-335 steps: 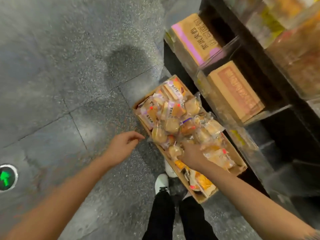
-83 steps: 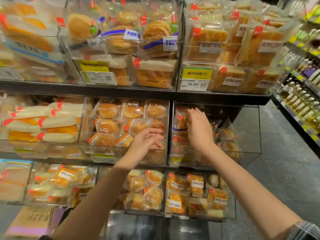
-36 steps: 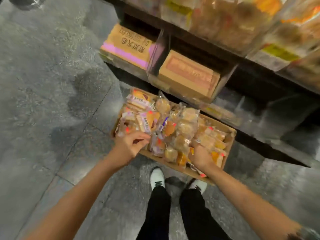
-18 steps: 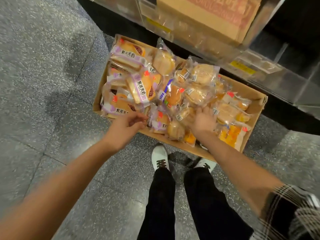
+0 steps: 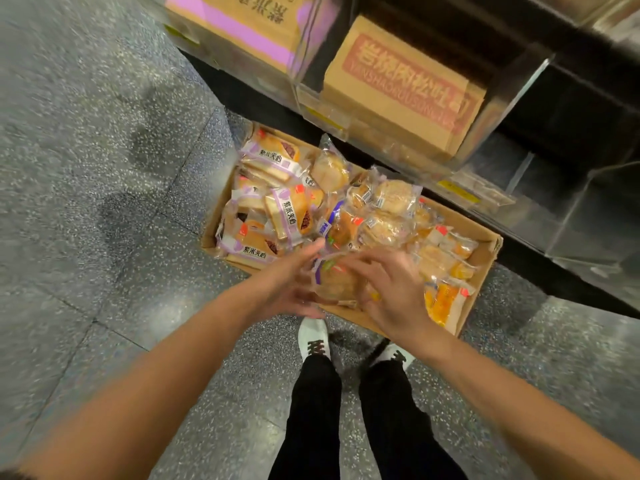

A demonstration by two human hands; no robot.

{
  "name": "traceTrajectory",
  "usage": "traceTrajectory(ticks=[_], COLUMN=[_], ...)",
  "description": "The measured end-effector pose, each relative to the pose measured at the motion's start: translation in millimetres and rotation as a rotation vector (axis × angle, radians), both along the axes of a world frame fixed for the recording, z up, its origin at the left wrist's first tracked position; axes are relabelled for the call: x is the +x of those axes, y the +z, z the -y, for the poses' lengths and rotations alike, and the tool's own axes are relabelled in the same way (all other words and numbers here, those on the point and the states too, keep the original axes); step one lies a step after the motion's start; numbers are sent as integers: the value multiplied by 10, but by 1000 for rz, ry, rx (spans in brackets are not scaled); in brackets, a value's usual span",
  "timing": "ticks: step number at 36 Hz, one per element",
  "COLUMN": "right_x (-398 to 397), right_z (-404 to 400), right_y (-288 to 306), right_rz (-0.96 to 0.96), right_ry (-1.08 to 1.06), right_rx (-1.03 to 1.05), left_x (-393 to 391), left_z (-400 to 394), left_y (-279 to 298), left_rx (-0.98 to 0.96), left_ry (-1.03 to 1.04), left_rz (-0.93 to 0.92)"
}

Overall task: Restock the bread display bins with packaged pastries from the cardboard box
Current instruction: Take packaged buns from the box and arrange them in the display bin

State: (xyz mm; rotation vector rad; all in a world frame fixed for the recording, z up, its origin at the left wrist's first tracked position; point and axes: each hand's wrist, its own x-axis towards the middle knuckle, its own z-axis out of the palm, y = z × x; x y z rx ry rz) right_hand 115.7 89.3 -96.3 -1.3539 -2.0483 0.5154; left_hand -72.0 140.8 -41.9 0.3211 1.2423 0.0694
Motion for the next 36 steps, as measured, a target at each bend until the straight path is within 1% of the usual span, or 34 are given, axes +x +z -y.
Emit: traceTrajectory(ticks=[1, 3, 5, 6, 8, 10, 12, 13, 15, 16, 17, 20, 22, 23, 24, 26, 28, 30, 33, 36], right_x=[-46, -103, -124, -133, -160, -176, -189, -195, -230, -269, -310, -444, -509, -534, -545, -534, -511, -472, -382, -315], right_z=[-34, -101, -155, -168, -220, -361, -539, -613, -722, -743, -764, -789, -810, -813, -810, -792, -763, -730, -656, -570], right_y=[21, 6, 12, 24, -9, -149, -256, -326, -425, -443, -493, -672, -796, -852, -898, -973, -1044, -1072, -1074, -877], right_rz=[7, 34, 131, 171, 153, 101, -44, -197, -570, -707, -784, -865, -956, -993, -996, -914, -800, -743, -685, -733], right_ry=[39, 84, 106, 88, -58, -333, -611, -730, -927, -991, -1012, -1029, -1037, -1066, -1094, -1114, -1081, -1069, -1069, -1029], right_rx=[6, -75, -241, -374, -687, -987, -1249, -1355, -1539, -1577, -1591, -1547, -1526, -1484, -1462, -1460, -1462, -1436, -1396, -1412], left_x=[2, -27, -90, -122, -218, -318, -399, -437, -486, -509, -539, -641, -706, -740, -768, -822, -868, -885, -857, -836], left_z=[-22, -58, -95, -110, -124, -130, -118, -107, -72, -61, -47, 3, 38, 58, 79, 111, 124, 118, 99, 77], left_y=[21, 37, 26, 26, -28, -120, -201, -247, -317, -345, -384, -530, -621, -661, -701, -754, -786, -790, -742, -646], left_rx=[4, 45, 106, 138, 197, 242, 264, 281, 297, 301, 307, 303, 304, 307, 306, 291, 273, 263, 267, 250], left_ry=[39, 114, 150, 162, 193, 220, 237, 260, 295, 300, 301, 278, 274, 276, 273, 266, 264, 258, 240, 244], left_rz=[19, 30, -25, -66, -154, -244, -295, -303, -306, -309, -309, -339, -357, -367, -375, -383, -381, -376, -363, -390])
